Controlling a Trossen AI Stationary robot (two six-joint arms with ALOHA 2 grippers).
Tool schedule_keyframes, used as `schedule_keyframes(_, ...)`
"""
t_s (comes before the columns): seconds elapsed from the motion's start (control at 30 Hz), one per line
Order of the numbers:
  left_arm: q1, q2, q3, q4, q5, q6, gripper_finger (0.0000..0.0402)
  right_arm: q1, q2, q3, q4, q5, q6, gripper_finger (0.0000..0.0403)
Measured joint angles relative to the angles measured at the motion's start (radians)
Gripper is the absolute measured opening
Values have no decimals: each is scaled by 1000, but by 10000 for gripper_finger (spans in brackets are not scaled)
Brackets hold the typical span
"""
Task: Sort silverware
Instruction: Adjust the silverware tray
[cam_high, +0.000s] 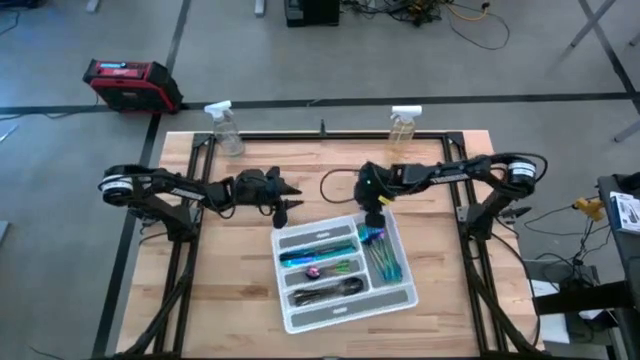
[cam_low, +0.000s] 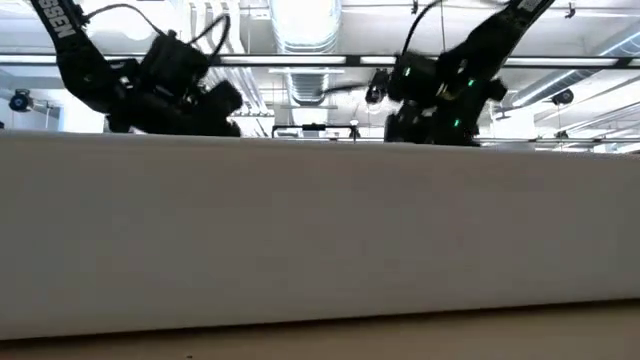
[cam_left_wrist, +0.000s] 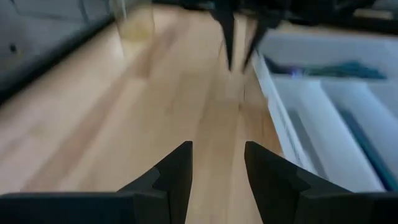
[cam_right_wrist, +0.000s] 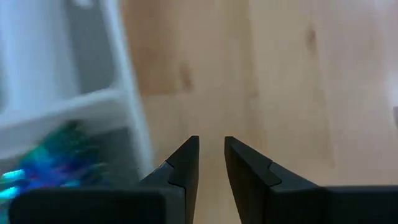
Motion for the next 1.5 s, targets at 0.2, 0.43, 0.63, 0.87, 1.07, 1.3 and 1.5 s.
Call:
schedule_keyframes(0.2, 3, -155, -25, -15, 1, 0, 124, 63, -198, -87, 58, 96, 121, 73)
schedule_keyframes(0.43, 2, -379, -184, 67, 46, -46, 122, 100, -417, -275, 138, 106, 202, 80)
schedule_keyframes(0.63, -133, -443, -248, 43, 79, -88, 131, 198, -496, -386, 242, -47, 212, 81)
schedule_keyframes(0.87, -345, -268, -203, 14, -159, -145, 127, 235, -396, -399, 314, -34, 213, 63)
schedule_keyframes(1.07, -363, -110, -142, 3, -167, -212, 119, 232, -281, -364, 344, -13, 209, 47)
schedule_keyframes(1.3, -358, 1, -128, -3, -168, -211, 128, 226, -164, -280, 352, 10, 170, 37)
schedule_keyframes(1.5, -311, 5, -134, -10, -150, -210, 130, 154, -107, -221, 335, 11, 110, 41)
